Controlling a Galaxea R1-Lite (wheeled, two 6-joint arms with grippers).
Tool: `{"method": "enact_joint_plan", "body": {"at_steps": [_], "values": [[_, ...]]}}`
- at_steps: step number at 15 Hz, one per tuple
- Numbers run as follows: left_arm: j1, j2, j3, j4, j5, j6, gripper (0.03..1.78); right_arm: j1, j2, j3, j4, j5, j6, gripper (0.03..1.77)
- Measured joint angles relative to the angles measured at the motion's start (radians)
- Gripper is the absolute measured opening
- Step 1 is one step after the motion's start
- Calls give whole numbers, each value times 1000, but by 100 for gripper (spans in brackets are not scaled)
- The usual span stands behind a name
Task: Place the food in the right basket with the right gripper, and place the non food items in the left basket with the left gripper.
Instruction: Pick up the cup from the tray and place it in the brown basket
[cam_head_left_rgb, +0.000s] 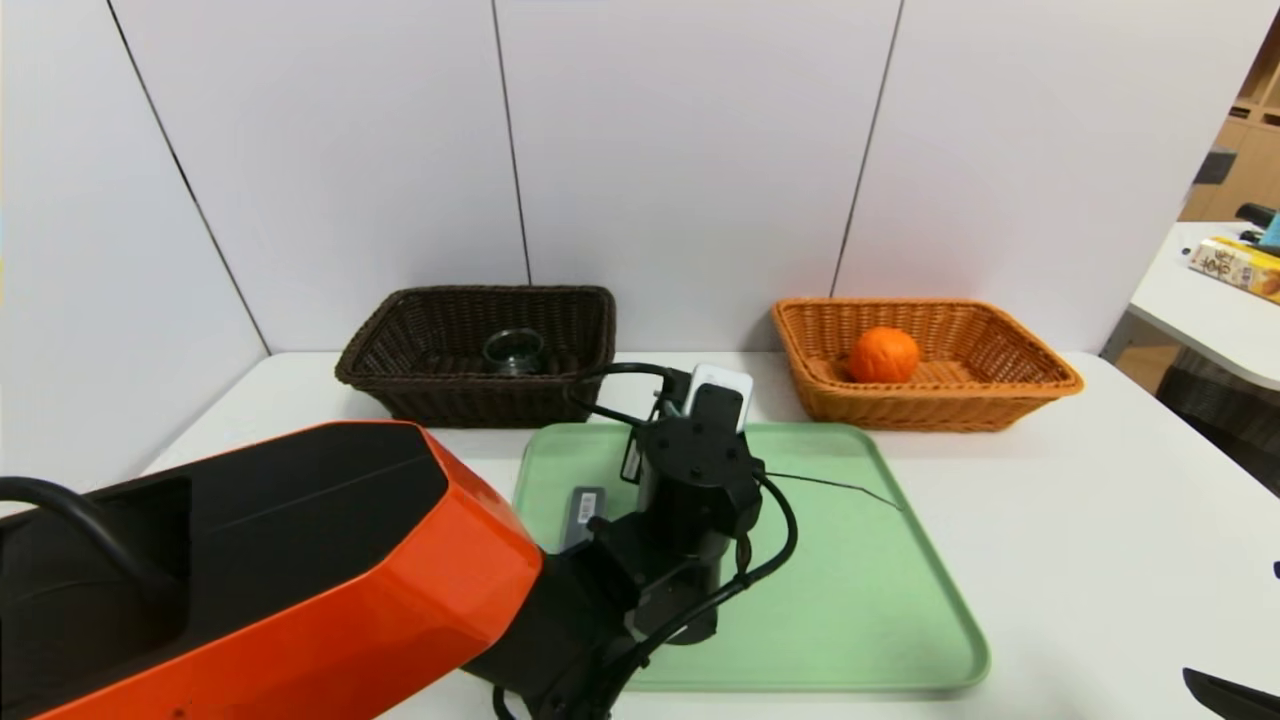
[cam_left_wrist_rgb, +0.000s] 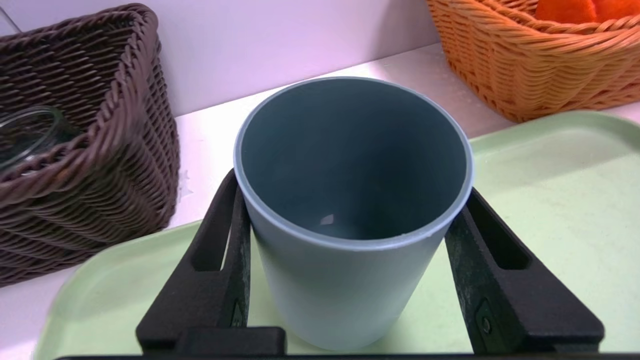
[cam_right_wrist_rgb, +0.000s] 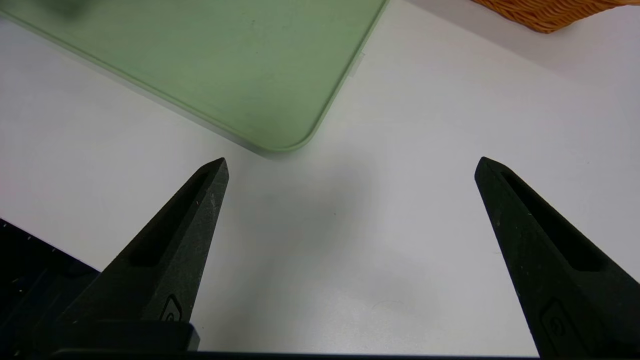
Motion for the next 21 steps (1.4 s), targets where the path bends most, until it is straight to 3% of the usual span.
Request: {"method": "enact_joint_plan", "body": {"at_steps": [5, 12, 21], "values": [[0, -174, -1, 210, -16, 0, 109, 0, 1, 8, -7, 1, 0, 170], [62, -425, -88, 634, -97, -7, 109, 0, -1, 12, -10, 4, -1, 170], [382, -465, -197, 723, -257, 10, 109, 0, -4, 11, -9, 7, -6, 170]]}}
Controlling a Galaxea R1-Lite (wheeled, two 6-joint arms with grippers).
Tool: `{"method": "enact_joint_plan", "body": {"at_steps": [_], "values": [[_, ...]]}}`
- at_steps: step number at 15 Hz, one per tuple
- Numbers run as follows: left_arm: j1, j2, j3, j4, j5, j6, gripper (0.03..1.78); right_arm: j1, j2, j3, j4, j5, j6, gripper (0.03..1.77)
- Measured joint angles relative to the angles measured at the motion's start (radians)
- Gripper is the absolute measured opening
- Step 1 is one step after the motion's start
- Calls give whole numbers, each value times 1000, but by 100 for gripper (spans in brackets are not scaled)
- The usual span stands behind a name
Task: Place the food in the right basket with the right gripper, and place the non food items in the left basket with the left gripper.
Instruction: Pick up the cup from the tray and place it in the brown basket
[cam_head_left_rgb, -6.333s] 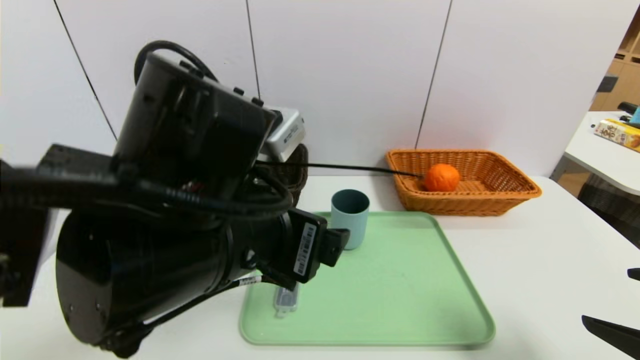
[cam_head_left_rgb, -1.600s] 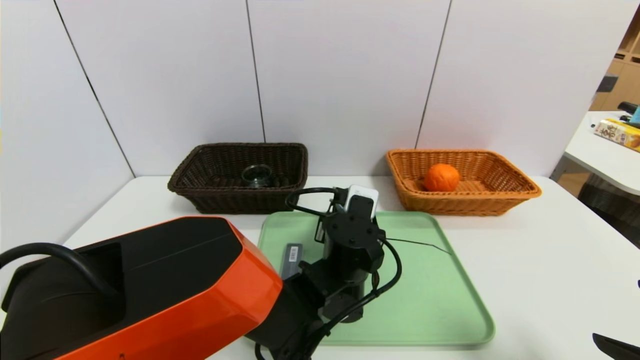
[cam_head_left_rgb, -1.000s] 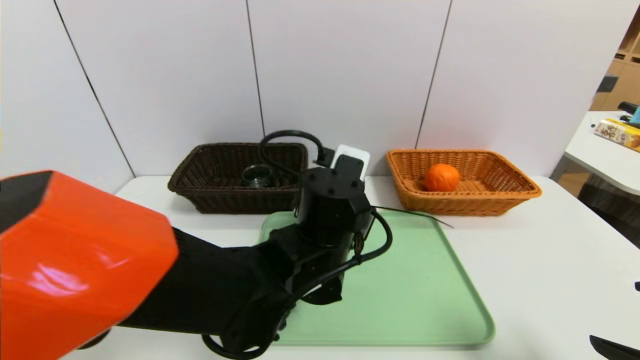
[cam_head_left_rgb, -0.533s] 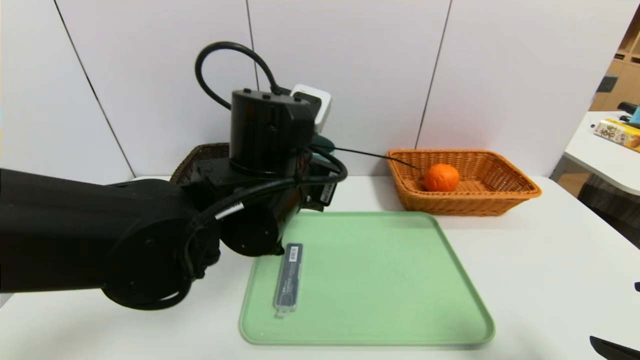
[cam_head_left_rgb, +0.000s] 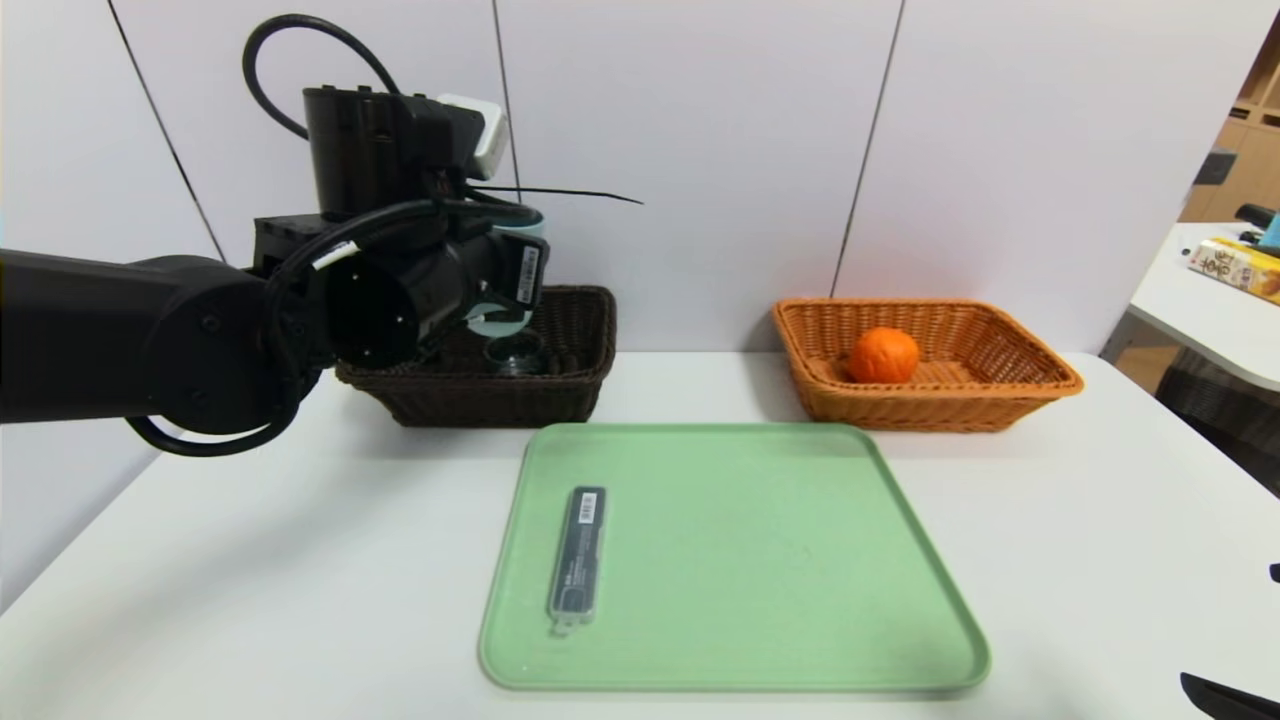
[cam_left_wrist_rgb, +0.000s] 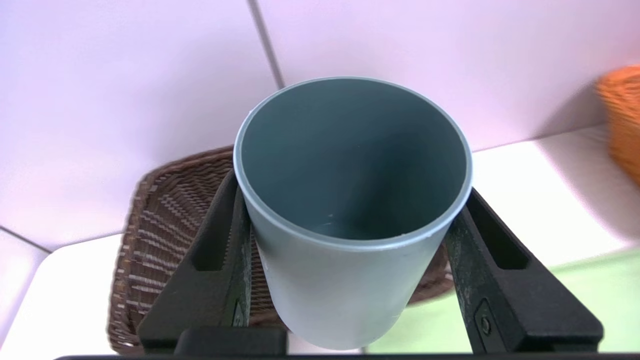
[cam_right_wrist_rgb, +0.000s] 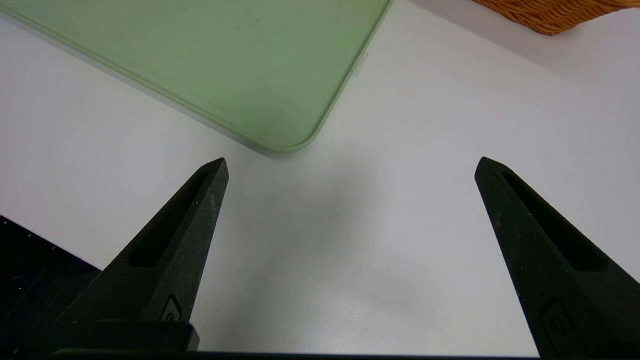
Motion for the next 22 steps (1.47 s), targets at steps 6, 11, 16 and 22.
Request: {"method": "enact_joint_plan", "body": {"at_steps": [6, 11, 16, 22], "values": [[170, 82, -62, -1, -113, 4, 109, 0, 2, 2, 0, 1, 0, 171], [248, 158, -93, -10, -164, -1, 109, 0, 3, 1, -1, 0, 0, 171], [319, 236, -155, -13, -173, -13, 109, 0, 2, 3, 0, 1, 0, 171], [345, 317, -181, -30, -176, -61, 109, 0, 3, 5, 0, -2, 0, 171]]}}
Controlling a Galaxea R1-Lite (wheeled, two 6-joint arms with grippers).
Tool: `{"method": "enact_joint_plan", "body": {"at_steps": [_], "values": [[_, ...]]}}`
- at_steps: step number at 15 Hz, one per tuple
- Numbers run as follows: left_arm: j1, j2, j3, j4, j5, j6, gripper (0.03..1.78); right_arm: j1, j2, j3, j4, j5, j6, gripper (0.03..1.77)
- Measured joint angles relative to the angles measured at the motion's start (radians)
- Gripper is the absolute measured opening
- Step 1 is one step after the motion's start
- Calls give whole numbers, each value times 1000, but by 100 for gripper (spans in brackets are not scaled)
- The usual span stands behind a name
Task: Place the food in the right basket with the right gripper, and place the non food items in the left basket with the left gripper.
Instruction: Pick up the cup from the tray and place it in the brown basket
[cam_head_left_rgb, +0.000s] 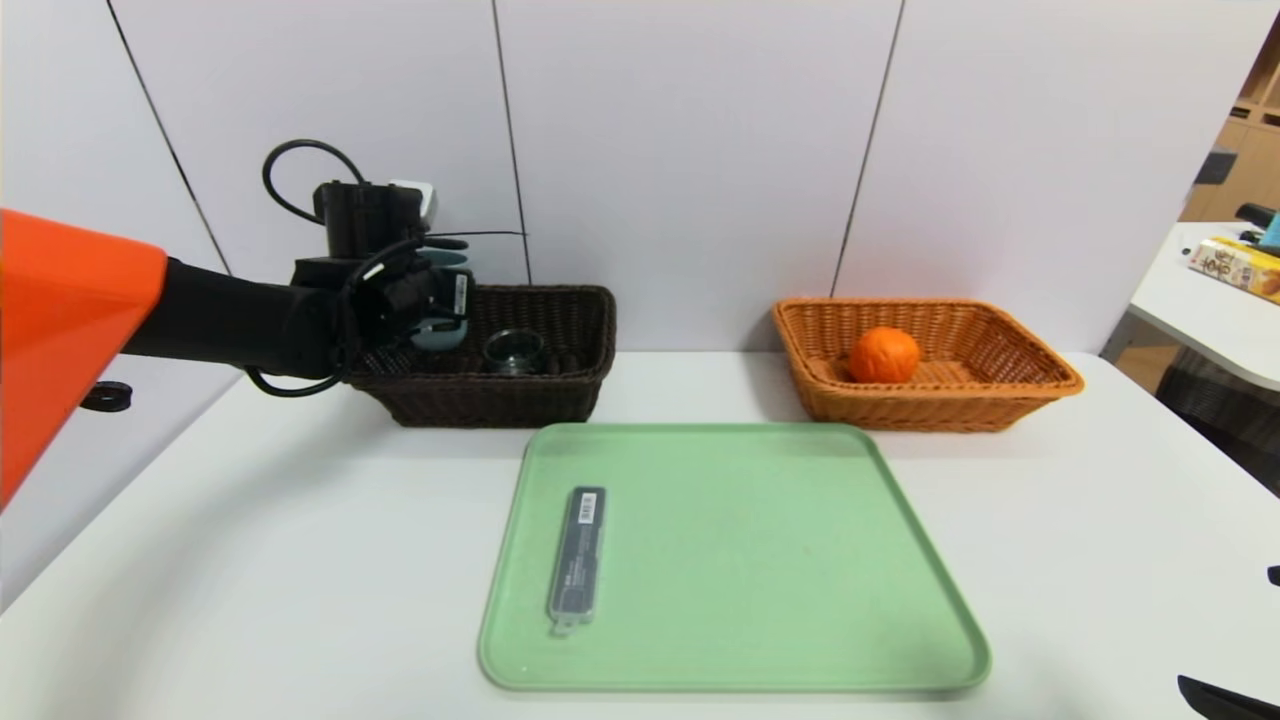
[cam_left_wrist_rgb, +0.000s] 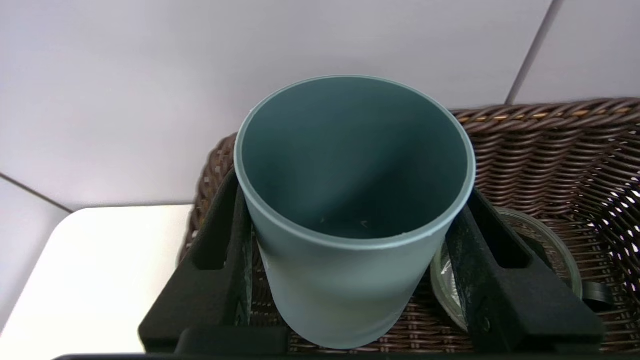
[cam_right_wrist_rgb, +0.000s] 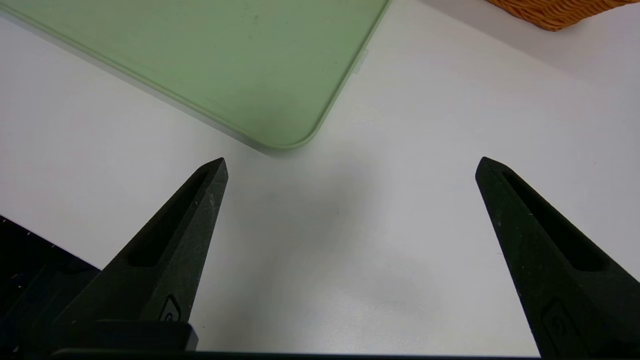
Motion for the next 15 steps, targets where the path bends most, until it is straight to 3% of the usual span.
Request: {"method": "enact_joint_plan", "body": {"at_steps": [3, 10, 15], "values": [[7, 33, 2, -74, 0, 4, 109, 0, 1, -1, 0, 0, 0, 171], [7, 42, 12, -76, 4, 4, 108, 0, 5, -2, -1, 0, -2, 171], [5, 40, 20, -83, 5, 4, 139, 0, 8, -4, -1, 0, -7, 171]]}}
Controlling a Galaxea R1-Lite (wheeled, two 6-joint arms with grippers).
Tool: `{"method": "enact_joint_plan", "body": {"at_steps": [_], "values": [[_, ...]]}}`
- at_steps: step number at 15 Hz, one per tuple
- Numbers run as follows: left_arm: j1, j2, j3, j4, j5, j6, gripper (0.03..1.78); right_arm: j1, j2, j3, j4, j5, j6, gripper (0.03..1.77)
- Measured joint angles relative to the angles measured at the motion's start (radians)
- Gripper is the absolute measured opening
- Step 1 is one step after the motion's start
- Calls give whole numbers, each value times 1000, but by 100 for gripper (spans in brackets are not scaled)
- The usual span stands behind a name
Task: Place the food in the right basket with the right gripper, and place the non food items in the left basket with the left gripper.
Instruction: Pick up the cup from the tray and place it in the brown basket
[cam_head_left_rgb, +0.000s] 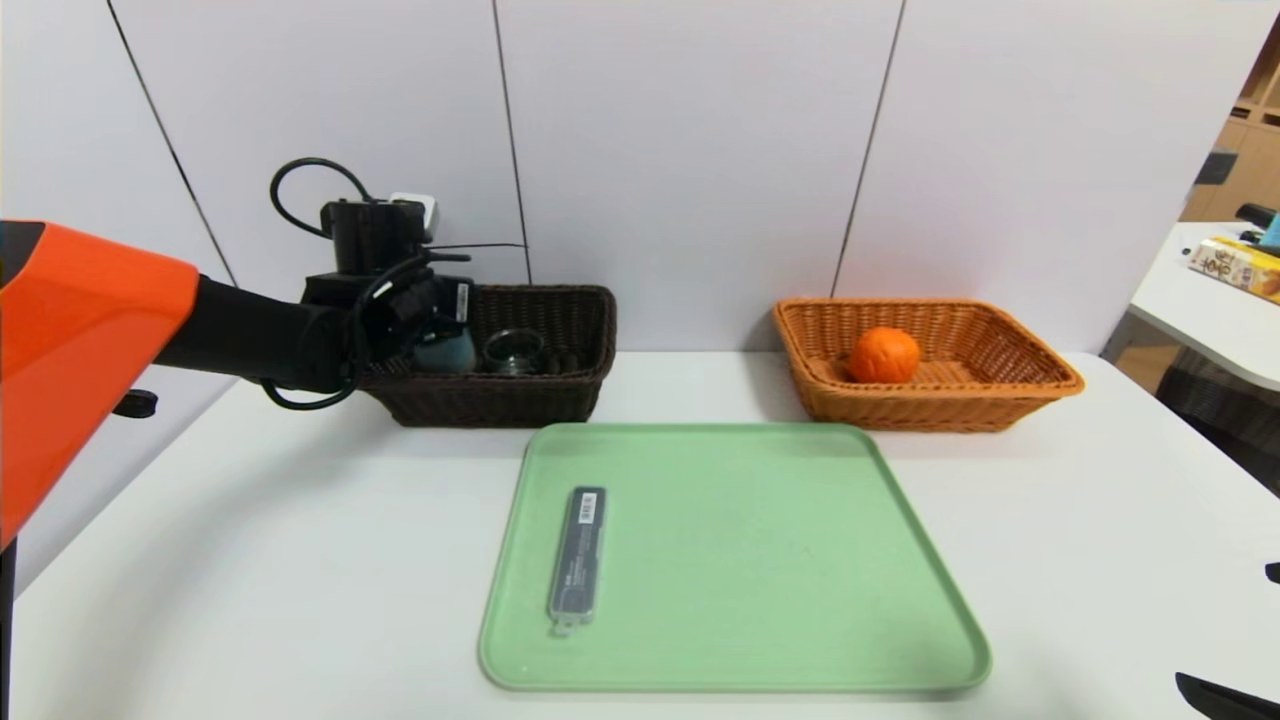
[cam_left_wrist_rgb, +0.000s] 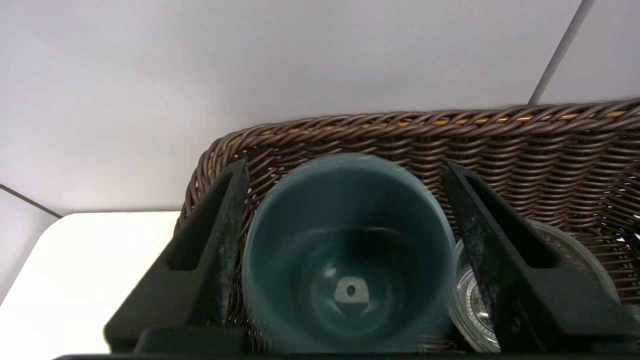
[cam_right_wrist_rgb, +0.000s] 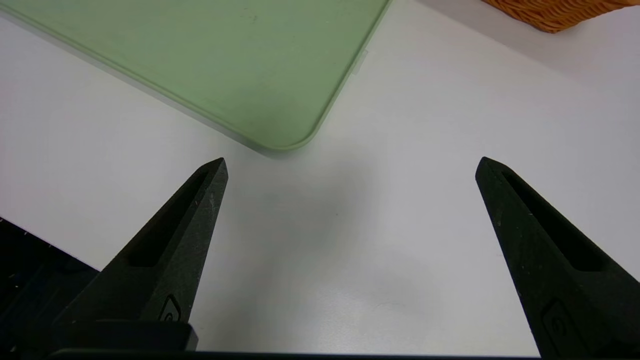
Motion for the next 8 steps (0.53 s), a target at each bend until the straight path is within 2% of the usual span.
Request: {"method": "enact_joint_plan", "body": {"at_steps": [8], "values": [[-1, -52, 41, 6, -5, 1, 159, 0, 11, -4, 0, -2, -2, 171]]}}
